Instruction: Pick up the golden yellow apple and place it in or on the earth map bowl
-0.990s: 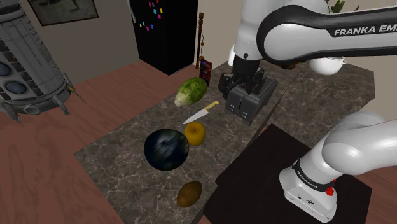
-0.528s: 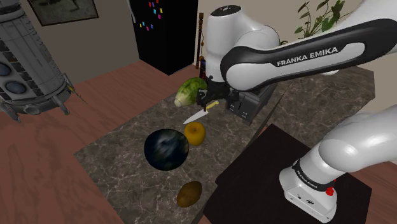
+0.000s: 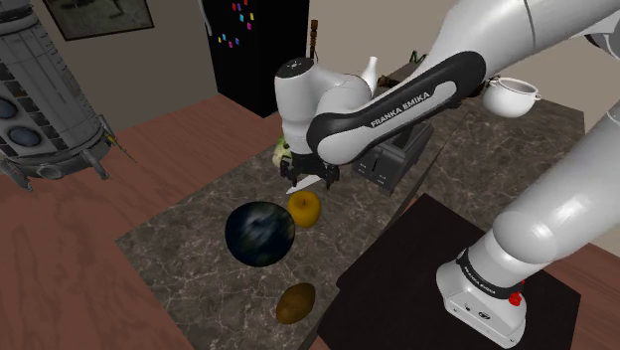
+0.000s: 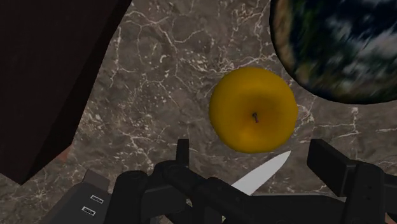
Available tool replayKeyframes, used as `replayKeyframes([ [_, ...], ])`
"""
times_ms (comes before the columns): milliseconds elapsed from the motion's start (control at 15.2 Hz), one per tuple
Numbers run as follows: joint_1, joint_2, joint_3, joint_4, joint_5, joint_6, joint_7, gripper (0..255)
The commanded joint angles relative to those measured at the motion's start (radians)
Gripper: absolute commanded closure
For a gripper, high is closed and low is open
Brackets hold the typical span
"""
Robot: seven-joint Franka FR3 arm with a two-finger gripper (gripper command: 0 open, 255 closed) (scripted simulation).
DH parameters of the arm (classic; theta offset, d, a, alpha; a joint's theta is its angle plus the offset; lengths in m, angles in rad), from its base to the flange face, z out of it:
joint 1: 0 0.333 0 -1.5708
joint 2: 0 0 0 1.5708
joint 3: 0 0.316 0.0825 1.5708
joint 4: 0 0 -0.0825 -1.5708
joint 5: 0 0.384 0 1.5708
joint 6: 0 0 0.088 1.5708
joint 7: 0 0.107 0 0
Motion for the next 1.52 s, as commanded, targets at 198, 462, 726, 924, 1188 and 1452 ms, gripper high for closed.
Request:
replayKeyframes([
  [198,0.051,0.212,-0.046,0.104,-0.177,0.003,0.243,0],
  [462,0.058,0.247,-0.066,0.085,-0.216,0.045,0.268,0],
  [726,0.064,0.271,-0.081,0.075,-0.243,0.071,0.286,0],
  [924,0.064,0.271,-0.081,0.075,-0.243,0.071,0.286,0],
  [1188,0.064,0.271,-0.081,0.075,-0.243,0.071,0.286,255],
  [1452,0.064,0.271,-0.081,0.075,-0.243,0.071,0.286,255],
])
